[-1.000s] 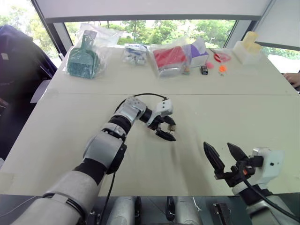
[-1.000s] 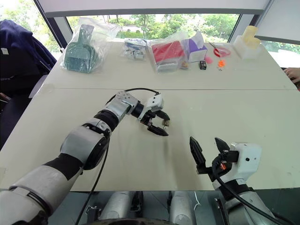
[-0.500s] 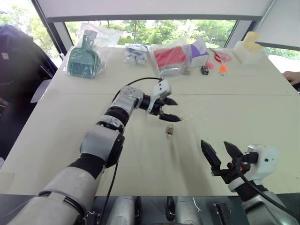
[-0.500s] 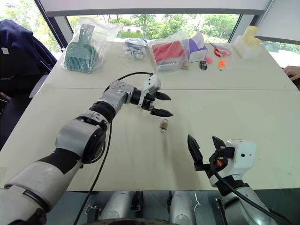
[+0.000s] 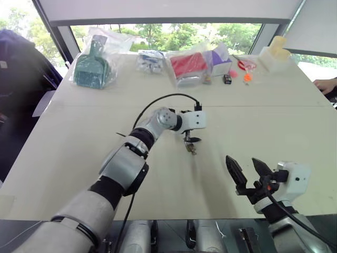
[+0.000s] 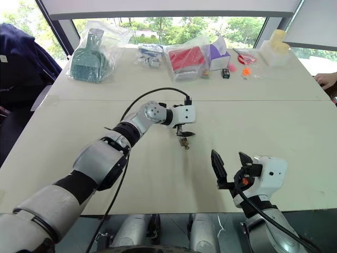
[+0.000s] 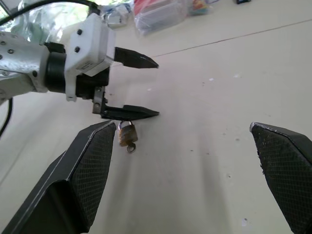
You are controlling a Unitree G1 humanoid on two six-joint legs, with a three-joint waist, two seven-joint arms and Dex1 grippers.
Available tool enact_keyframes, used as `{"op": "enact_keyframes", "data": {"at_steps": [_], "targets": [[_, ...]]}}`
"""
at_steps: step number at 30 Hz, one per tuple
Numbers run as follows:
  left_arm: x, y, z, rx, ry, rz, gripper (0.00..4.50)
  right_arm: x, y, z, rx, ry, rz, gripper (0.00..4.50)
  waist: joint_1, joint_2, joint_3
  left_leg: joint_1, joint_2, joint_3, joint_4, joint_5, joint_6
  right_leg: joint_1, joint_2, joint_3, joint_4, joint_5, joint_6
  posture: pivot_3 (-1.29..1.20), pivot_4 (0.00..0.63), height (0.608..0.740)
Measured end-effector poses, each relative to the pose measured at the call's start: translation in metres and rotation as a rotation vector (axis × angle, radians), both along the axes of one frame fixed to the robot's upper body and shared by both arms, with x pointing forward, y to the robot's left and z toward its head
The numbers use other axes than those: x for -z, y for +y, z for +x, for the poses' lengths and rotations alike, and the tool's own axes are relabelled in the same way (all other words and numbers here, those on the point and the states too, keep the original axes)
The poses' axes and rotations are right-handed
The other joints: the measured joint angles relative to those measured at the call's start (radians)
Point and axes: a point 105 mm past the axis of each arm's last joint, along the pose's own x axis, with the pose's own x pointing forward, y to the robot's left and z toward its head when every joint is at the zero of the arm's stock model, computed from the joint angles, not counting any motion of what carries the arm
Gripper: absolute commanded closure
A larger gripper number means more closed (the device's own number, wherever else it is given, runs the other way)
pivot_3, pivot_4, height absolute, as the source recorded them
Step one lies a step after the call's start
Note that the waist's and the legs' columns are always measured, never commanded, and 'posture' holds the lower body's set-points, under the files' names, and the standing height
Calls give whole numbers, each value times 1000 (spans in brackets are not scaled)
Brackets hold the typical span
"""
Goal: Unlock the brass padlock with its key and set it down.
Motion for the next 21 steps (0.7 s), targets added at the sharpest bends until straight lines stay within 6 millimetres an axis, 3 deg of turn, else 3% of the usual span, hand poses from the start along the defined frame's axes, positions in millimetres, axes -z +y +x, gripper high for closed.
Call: {"op": "enact_keyframes", "data": {"at_steps": [5, 9, 14, 21], "targets": [[-2, 37, -5, 76, 103, 74, 70, -3, 1, 5, -12, -27, 0, 0, -18, 0, 0, 0, 0, 0, -1, 0, 0, -1, 0, 0, 0, 0, 0, 0, 150, 735], [7, 47, -23, 157, 276, 44, 70, -5, -3, 14, -18, -49, -8, 0, -10, 1, 0, -1, 0, 0, 0, 0, 0, -1, 0, 0, 0, 0, -1, 0, 150, 735], [11, 46, -33, 210, 349, 22, 70, -4, -6, 21, -25, -49, -20, 0, -9, 0, 0, -3, -2, 0, 1, 0, 0, -1, -2, 0, 0, 0, 0, 0, 150, 735], [8, 27, -36, 262, 275, -19, 70, -3, -7, 24, -25, -48, -17, 0, -10, 0, 0, -2, -2, 0, 1, 0, 1, -1, -1, 0, 1, 0, 0, 0, 150, 735]]}}
